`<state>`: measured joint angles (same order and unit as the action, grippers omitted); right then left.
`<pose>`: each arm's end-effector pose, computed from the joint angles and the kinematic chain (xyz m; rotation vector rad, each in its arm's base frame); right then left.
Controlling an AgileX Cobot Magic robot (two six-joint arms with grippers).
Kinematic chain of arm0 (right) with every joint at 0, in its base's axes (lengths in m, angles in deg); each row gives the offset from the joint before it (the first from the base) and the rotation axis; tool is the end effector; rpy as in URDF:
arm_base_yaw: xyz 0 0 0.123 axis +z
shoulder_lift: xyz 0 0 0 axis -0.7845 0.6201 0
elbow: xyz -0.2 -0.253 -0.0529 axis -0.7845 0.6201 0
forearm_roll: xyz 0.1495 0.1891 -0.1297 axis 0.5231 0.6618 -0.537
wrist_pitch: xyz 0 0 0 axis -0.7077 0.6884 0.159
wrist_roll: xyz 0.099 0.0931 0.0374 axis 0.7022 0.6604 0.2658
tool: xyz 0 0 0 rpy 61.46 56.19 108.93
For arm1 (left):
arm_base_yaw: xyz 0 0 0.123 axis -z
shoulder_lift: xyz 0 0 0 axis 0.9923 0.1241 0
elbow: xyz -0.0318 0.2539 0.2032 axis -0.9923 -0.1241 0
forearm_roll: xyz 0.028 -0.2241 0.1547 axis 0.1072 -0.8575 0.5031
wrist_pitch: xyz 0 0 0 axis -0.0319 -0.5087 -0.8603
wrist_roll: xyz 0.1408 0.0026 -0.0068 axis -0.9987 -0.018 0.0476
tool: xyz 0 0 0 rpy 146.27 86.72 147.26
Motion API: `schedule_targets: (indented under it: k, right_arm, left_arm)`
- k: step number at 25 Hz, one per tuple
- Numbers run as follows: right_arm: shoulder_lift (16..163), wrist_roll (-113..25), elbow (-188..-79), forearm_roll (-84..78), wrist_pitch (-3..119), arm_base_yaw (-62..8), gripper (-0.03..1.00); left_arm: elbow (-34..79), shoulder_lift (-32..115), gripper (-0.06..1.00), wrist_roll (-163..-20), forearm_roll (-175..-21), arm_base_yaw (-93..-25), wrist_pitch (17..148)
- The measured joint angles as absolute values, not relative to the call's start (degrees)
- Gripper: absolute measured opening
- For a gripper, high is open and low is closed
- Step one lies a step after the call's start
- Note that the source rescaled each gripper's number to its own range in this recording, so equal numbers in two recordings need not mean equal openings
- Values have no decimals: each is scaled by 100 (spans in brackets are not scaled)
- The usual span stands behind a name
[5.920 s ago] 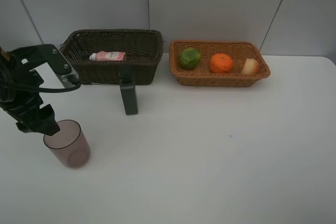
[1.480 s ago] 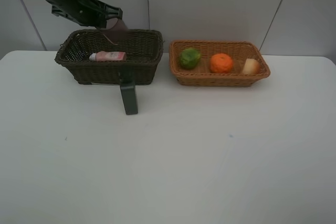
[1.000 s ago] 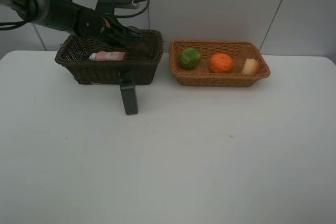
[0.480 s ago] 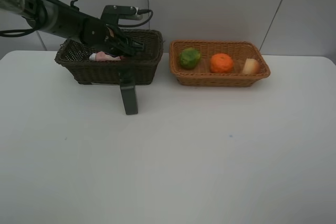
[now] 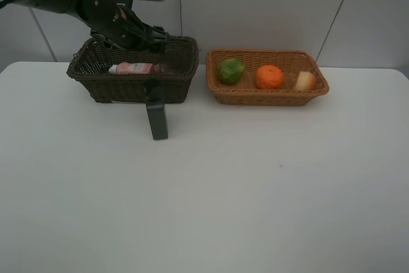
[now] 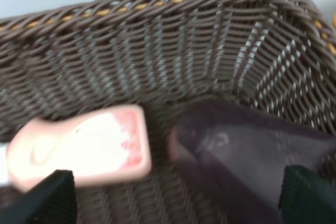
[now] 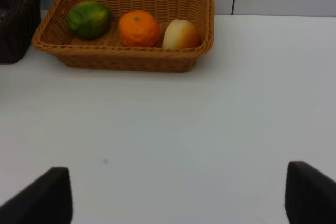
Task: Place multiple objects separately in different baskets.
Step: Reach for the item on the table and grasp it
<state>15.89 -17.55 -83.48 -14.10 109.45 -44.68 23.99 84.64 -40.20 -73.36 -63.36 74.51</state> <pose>0.0147 -0.0052 0.2727 -0.0594 2.0187 0.0482 0.5003 -0.1715 0.1817 0.2421 2.2948 -0.1878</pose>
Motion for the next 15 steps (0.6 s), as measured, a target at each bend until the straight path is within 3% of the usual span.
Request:
schedule_targets:
  k: [15]
  right_arm:
    - [1589,-1755,-8348,-1410,10945,-4468,73]
  left_arm:
    - [2399,7248,100,-3987,-8456,-6336,4875]
